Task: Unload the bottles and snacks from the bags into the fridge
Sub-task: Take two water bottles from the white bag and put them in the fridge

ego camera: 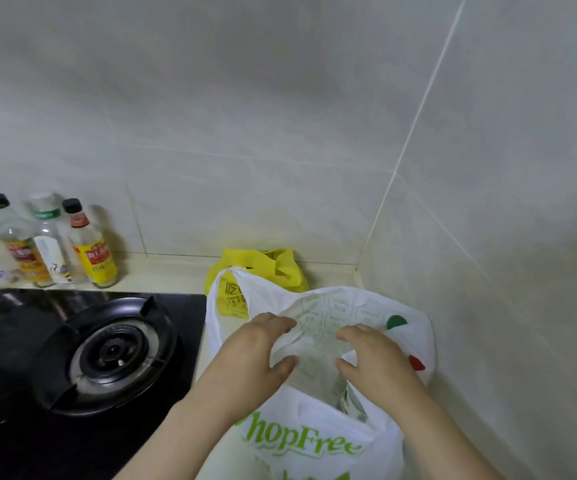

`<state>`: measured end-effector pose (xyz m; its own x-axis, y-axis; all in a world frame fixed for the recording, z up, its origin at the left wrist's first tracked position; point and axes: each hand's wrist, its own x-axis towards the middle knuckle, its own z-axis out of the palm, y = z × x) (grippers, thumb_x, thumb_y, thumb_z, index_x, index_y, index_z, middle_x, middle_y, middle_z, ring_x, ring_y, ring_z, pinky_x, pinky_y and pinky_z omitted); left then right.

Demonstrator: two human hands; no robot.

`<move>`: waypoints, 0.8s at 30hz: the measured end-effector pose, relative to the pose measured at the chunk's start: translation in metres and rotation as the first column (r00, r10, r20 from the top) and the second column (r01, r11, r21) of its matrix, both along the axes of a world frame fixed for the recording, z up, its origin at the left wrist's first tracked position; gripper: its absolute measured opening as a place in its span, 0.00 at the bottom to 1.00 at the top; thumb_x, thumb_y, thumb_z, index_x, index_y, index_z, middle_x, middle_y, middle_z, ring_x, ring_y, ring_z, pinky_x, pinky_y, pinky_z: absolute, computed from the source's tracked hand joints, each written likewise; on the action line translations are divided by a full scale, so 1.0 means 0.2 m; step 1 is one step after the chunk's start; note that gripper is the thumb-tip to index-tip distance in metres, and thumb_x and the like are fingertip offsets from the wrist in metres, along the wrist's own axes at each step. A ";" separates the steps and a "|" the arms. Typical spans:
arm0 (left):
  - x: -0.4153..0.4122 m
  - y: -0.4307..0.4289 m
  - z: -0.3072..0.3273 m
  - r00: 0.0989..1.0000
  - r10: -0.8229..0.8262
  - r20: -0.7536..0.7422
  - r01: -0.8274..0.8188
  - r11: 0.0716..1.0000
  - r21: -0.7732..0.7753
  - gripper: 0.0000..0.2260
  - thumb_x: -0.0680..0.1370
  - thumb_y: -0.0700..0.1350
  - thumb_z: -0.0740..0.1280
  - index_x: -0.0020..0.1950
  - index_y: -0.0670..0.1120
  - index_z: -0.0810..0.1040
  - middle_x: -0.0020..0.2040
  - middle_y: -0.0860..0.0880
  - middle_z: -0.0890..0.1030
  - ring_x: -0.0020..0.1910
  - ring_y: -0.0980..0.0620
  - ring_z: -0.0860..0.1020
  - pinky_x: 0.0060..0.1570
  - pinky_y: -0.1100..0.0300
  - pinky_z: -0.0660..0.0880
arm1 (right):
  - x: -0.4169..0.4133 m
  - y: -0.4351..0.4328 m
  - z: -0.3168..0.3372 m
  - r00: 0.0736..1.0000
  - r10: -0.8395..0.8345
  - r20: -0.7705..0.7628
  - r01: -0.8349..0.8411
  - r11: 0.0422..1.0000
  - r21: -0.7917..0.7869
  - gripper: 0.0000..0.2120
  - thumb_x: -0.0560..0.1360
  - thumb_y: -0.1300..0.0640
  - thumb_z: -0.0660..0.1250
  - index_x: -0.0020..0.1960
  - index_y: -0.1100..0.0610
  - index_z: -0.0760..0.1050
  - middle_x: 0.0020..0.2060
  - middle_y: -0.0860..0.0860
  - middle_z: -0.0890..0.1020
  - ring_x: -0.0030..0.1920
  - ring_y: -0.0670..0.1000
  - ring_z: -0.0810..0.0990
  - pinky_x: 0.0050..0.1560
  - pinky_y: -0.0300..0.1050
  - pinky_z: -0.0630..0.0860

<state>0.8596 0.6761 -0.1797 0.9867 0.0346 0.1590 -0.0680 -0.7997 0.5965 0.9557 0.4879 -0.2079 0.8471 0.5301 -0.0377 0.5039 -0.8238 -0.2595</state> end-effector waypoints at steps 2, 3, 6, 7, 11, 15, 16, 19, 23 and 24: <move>0.03 0.01 -0.04 1.000 -0.015 -0.022 0.015 1.000 -0.007 0.20 0.76 0.49 0.67 0.68 0.52 0.70 0.62 0.54 0.73 0.60 0.57 0.73 0.56 0.72 0.63 | 0.03 0.02 -0.03 1.000 0.013 0.011 -0.012 0.997 -0.080 0.20 0.78 0.48 0.62 0.68 0.50 0.68 0.63 0.48 0.75 0.63 0.49 0.72 0.62 0.41 0.67; 0.04 0.02 -0.05 0.999 -0.023 -0.032 0.023 1.000 -0.010 0.20 0.76 0.49 0.67 0.68 0.52 0.70 0.62 0.54 0.73 0.60 0.57 0.73 0.57 0.71 0.64 | 0.04 0.02 -0.05 1.000 0.019 0.016 -0.017 0.992 -0.124 0.19 0.78 0.48 0.61 0.68 0.51 0.69 0.62 0.49 0.75 0.63 0.50 0.72 0.64 0.42 0.65; 0.07 0.03 -0.11 0.997 -0.046 -0.059 0.045 0.999 -0.019 0.21 0.76 0.49 0.67 0.69 0.52 0.69 0.63 0.55 0.73 0.61 0.58 0.72 0.57 0.72 0.63 | 0.06 0.03 -0.09 0.999 0.026 0.033 -0.017 0.968 -0.249 0.19 0.78 0.47 0.60 0.66 0.52 0.70 0.59 0.50 0.77 0.61 0.51 0.74 0.73 0.46 0.56; 0.08 0.03 -0.13 0.996 -0.052 -0.067 0.051 0.998 -0.021 0.21 0.76 0.50 0.67 0.69 0.52 0.69 0.63 0.55 0.73 0.61 0.59 0.72 0.57 0.73 0.62 | 0.07 0.03 -0.09 0.999 0.021 0.039 -0.010 0.962 -0.274 0.18 0.78 0.47 0.60 0.65 0.52 0.70 0.58 0.50 0.78 0.60 0.52 0.75 0.74 0.48 0.54; 0.12 0.02 -0.19 0.992 -0.086 -0.090 0.083 0.996 -0.030 0.21 0.76 0.50 0.67 0.69 0.52 0.69 0.62 0.55 0.73 0.60 0.59 0.73 0.57 0.73 0.64 | 0.08 0.02 -0.08 0.994 0.017 0.107 0.011 0.965 -0.263 0.18 0.77 0.44 0.60 0.62 0.51 0.73 0.54 0.49 0.81 0.55 0.52 0.77 0.64 0.46 0.64; 0.16 -0.01 -0.21 0.989 -0.114 -0.094 0.111 0.993 -0.035 0.21 0.76 0.50 0.68 0.68 0.52 0.70 0.61 0.54 0.74 0.59 0.57 0.74 0.59 0.69 0.67 | 0.07 -0.05 -0.04 0.994 -0.015 0.108 0.032 0.987 -0.160 0.17 0.77 0.42 0.59 0.54 0.52 0.79 0.49 0.49 0.81 0.49 0.50 0.77 0.52 0.44 0.71; 0.17 -0.02 -0.21 0.988 -0.122 -0.091 0.119 0.992 -0.038 0.21 0.75 0.50 0.68 0.68 0.52 0.70 0.61 0.54 0.74 0.59 0.58 0.74 0.58 0.70 0.66 | 0.06 -0.07 -0.03 0.994 -0.023 0.106 0.038 0.989 -0.140 0.17 0.77 0.42 0.59 0.51 0.53 0.80 0.47 0.48 0.80 0.47 0.49 0.76 0.48 0.42 0.71; 0.19 -0.05 -0.22 0.986 -0.141 -0.083 0.138 0.989 -0.049 0.22 0.75 0.49 0.68 0.68 0.52 0.70 0.61 0.54 0.74 0.59 0.58 0.74 0.56 0.73 0.64 | 0.04 -0.13 0.00 0.989 -0.010 0.147 0.023 0.996 -0.092 0.15 0.78 0.45 0.60 0.45 0.54 0.79 0.43 0.47 0.75 0.44 0.46 0.72 0.42 0.38 0.66; 0.21 -0.09 -0.22 0.984 -0.165 -0.066 0.162 0.986 -0.045 0.21 0.75 0.49 0.69 0.68 0.51 0.71 0.60 0.54 0.75 0.58 0.58 0.74 0.56 0.73 0.65 | -0.02 -0.23 0.05 0.982 -0.070 0.177 0.057 0.995 0.081 0.11 0.77 0.48 0.61 0.40 0.53 0.75 0.43 0.44 0.74 0.43 0.43 0.72 0.44 0.39 0.72; 0.21 -0.09 -0.22 0.983 -0.170 -0.063 0.168 0.985 -0.045 0.21 0.75 0.48 0.69 0.67 0.51 0.71 0.60 0.54 0.75 0.58 0.57 0.74 0.55 0.73 0.65 | -0.04 -0.26 0.05 0.982 -0.093 0.166 0.076 0.991 0.108 0.13 0.75 0.46 0.59 0.39 0.53 0.73 0.41 0.43 0.74 0.42 0.44 0.73 0.42 0.41 0.73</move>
